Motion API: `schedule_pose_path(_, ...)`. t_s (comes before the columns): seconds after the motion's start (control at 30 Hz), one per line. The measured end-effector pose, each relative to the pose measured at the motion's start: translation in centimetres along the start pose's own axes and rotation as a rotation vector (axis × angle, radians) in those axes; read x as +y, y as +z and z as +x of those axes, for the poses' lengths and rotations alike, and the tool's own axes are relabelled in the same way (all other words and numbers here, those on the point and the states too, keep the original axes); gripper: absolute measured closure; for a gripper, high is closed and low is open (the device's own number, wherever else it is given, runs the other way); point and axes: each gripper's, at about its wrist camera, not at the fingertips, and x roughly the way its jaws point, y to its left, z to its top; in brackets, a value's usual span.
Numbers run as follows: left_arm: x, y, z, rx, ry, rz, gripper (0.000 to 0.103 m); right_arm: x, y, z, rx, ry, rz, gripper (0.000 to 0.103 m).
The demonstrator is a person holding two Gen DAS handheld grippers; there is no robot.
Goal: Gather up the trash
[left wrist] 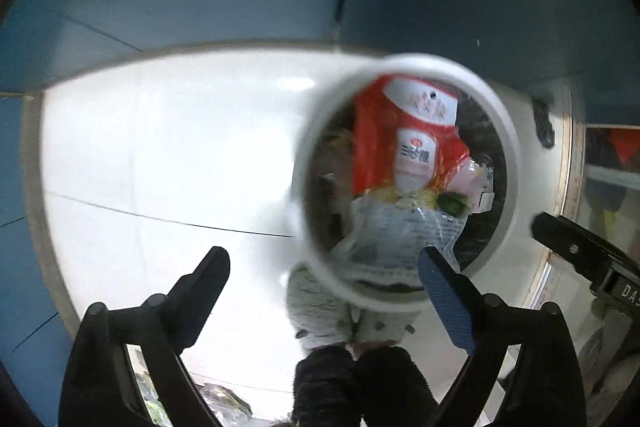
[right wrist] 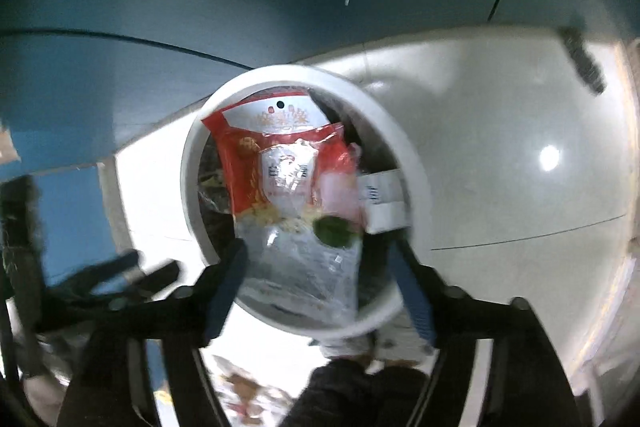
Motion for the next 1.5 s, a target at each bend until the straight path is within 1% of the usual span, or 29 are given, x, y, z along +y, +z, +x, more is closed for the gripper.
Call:
schedule_pose_path(0.03, 0.3, -0.6, -1.6, -0.025, 0.018, -0.005, 0.000, 0.2, -0.3, -1.1, -0.013, -0.023, -0.019, 0.015)
schedule_pose_path(0.07, 0.4, -1.2, -3.4, -0.055, 0.034, -0.004, 0.000, 0.3, -0.6, -2.2, -0.028, -0.054, -0.037, 0.008)
schedule_pose_path(0.1, 1.1, -1.6, -4.9, -0.072, 0.044, -0.005, 0.000, 0.9, -1.2, -3.9, -0.054, -0.095, -0.066, 0.004)
schedule_pose_path(0.13, 0.9, -2.6, -7.2, -0.102, 0.060, -0.006, 0.000, 1.5, -1.9, -5.6, -0.076, -0.138, -0.093, 0.000)
schedule_pose_path(0.2, 2.0, -3.3, -9.9, -0.124, 0.068, -0.004, 0.000, 2.9, -3.4, -9.1, -0.115, -0.210, -0.140, 0.000)
schedule_pose_path(0.23, 2.0, -4.1, -11.9, -0.142, 0.075, -0.005, 0.000, 3.3, -3.9, -10.8, -0.129, -0.233, -0.154, 0.000)
schedule_pose_path(0.3, 1.5, -5.9, -16.2, -0.174, 0.083, 0.000, 0.000, 5.1, -5.9, -15.3, -0.166, -0.284, -0.184, 0.000)
schedule_pose_path(0.33, 1.3, -6.7, -17.7, -0.186, 0.084, 0.001, 0.000, 6.0, -6.9, -17.6, -0.185, -0.303, -0.193, 0.000)
schedule_pose_path(0.4, 1.1, -8.5, -22.1, -0.218, 0.067, 0.001, 0.000, 7.6, -8.6, -21.6, -0.222, -0.329, -0.210, 0.000)
schedule_pose_path(0.47, 0.5, -9.7, -25.5, -0.245, 0.050, 0.003, 0.000, 9.5, -10.7, -26.9, -0.270, -0.351, -0.222, 0.000)
schedule_pose_path(0.5, 0.3, -10.4, -27.4, -0.263, 0.043, 0.005, 0.000, 10.1, -11.4, -28.6, -0.284, -0.353, -0.223, 0.000)
schedule_pose_path(0.53, 0.3, -11.3, -30.1, -0.288, 0.040, 0.012, 0.000, 11.1, -12.6, -31.6, -0.312, -0.360, -0.221, 0.000)
schedule_pose_path(0.63, 0.5, -13.5, -35.6, -0.344, 0.018, 0.008, 0.000, 13.6, -15.4, -38.6, -0.381, -0.369, -0.228, 0.000)
schedule_pose_path(0.67, 0.7, -13.9, -36.8, -0.356, 0.012, 0.013, 0.000, 14.3, -16.2, -40.3, -0.396, -0.368, -0.229, 0.000)
schedule_pose_path(0.77, 1.1, -15.8, -42.1, -0.399, -0.002, 0.037, 0.000, 16.5, -19.3, -46.3, -0.451, -0.363, -0.224, 0.000)
schedule_pose_path(0.8, 1.4, -16.6, -43.9, -0.419, -0.009, 0.049, 0.000, 17.0, -20.0, -47.4, -0.459, -0.361, -0.222, 0.000)
schedule_pose_path(0.83, 1.9, -17.4, -45.6, -0.436, -0.013, 0.055, 0.000, 17.7, -21.2, -49.5, -0.478, -0.364, -0.212, 0.000)
schedule_pose_path(0.93, 2.3, -19.1, -49.1, -0.466, -0.038, 0.069, 0.000, 19.1, -24.1, -54.1, -0.528, -0.344, -0.179, 0.000)
schedule_pose_path(1.03, 2.5, -20.7, -52.2, -0.493, -0.059, 0.087, 0.000, 20.1, -26.9, -57.7, -0.557, -0.314, -0.143, 0.000)
schedule_pose_path(1.1, 2.8, -21.6, -53.9, -0.504, -0.084, 0.095, 0.000, 21.0, -28.3, -59.4, -0.565, -0.297, -0.136, 0.000)
schedule_pose_path(1.17, 3.0, -22.5, -55.5, -0.503, -0.120, 0.098, 0.000, 21.7, -29.9, -61.5, -0.572, -0.258, -0.132, 0.000)
schedule_pose_path(1.23, 3.0, -23.3, -56.7, -0.504, -0.155, 0.096, 0.000, 22.4, -31.1, -62.7, -0.564, -0.228, -0.137, 0.000)
schedule_pose_path(1.33, 2.9, -24.5, -58.6, -0.520, -0.202, 0.092, 0.000, 23.3, -32.2, -64.0, -0.542, -0.168, -0.161, 0.000)
schedule_pose_path(1.5, 2.7, -26.3, -60.7, -0.551, -0.254, 0.080, 0.000, 24.0, -33.4, -65.8, -0.521, -0.088, -0.198, 0.000)
